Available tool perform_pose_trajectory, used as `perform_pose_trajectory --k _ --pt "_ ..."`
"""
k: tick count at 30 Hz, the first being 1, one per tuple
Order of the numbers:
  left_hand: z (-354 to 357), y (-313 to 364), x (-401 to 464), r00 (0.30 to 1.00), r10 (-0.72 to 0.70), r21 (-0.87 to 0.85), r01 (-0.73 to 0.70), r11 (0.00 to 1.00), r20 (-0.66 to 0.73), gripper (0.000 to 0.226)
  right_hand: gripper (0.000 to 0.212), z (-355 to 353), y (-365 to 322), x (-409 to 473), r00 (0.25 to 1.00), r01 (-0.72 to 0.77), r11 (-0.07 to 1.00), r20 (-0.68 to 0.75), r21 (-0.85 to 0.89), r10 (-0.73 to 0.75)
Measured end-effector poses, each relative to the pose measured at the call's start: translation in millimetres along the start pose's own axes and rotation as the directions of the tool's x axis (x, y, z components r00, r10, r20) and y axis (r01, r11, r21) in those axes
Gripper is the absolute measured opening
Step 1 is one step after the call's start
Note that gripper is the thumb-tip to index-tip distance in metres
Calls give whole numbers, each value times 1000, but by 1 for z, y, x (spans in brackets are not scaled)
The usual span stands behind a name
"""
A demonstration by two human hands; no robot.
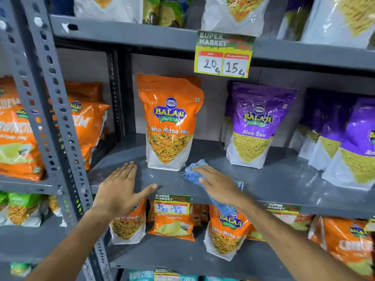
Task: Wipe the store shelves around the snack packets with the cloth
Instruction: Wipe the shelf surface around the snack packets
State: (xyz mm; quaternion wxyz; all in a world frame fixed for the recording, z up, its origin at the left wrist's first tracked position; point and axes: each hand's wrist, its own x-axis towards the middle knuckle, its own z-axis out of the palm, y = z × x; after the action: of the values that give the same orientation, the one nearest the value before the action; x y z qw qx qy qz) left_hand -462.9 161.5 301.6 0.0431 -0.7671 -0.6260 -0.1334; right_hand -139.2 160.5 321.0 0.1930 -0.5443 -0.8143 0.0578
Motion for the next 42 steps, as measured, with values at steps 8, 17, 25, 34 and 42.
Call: perform_pose_trajectory --k 8,17,25,34,42 --pt "-2 1 -1 1000 -1 6 1 1000 -2 127 41 -21 41 -11 958 -203 939 -145 278 249" --pt "-1 0 0 1000 9 6 -9 1000 0 128 48 3 -16 1 981 -192 980 -33 -48 190" --pt "0 0 1 1000 3 0 -3 1000 -6 131 38 -13 -25 -66 994 -39 927 -77 372 73" --pt "5 -4 1 1000 12 -24 -13 1000 -24 129 51 -4 11 18 966 -259 965 -26 -46 258" --pt "14 1 -12 979 166 -46 -173 984 -117 114 52 11 -20 21 965 -262 962 -29 -80 260"
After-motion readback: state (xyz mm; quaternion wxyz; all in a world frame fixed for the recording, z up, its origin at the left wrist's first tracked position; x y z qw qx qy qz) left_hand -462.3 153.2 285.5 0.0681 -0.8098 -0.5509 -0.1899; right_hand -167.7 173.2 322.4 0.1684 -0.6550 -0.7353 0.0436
